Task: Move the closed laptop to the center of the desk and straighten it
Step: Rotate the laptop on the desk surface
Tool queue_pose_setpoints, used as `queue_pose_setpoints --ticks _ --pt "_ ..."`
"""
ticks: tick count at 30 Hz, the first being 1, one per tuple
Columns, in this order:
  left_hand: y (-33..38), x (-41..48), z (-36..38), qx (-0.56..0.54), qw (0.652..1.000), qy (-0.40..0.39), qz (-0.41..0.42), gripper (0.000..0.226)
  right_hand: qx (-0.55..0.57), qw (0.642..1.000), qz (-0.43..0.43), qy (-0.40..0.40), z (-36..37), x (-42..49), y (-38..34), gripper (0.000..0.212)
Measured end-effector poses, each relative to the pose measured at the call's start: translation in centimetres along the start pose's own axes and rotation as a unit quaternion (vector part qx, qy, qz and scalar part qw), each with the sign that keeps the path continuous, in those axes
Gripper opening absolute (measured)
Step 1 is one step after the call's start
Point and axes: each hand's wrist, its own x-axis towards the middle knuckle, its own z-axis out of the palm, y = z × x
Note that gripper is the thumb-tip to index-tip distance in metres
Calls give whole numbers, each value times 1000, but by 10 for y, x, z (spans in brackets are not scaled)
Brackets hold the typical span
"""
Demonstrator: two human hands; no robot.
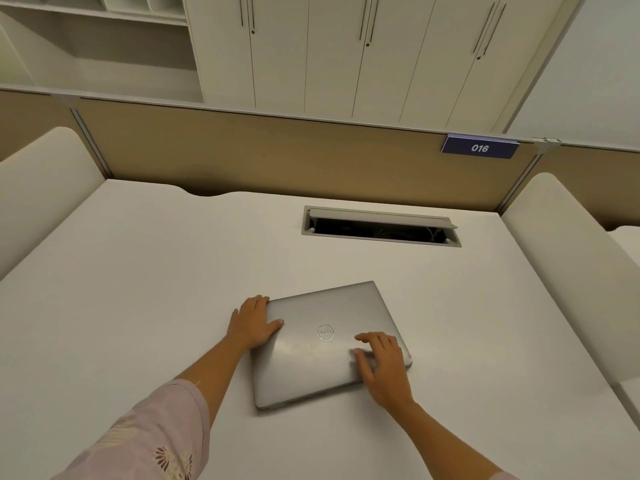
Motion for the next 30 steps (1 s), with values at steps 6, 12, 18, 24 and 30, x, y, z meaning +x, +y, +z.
queue_pose_setpoints --ticks 6,12,18,24,30 --pt "13 12 1 26 999 -37 -11 74 -52 989 -90 -108 -10 -18 8 12" --pt "17 7 2 43 999 -16 -13 69 -84 978 -113 -152 -10 -20 7 15" --pt "28 -8 7 77 995 -23 -56 64 -125 969 -127 -169 -21 -11 13 20" --pt "46 -32 15 90 986 -29 -138 64 -181 947 -158 -213 -40 12 28 30" --pt "62 -69 37 38 981 -40 -185 74 -186 969 -20 -160 -64 38 52 11"
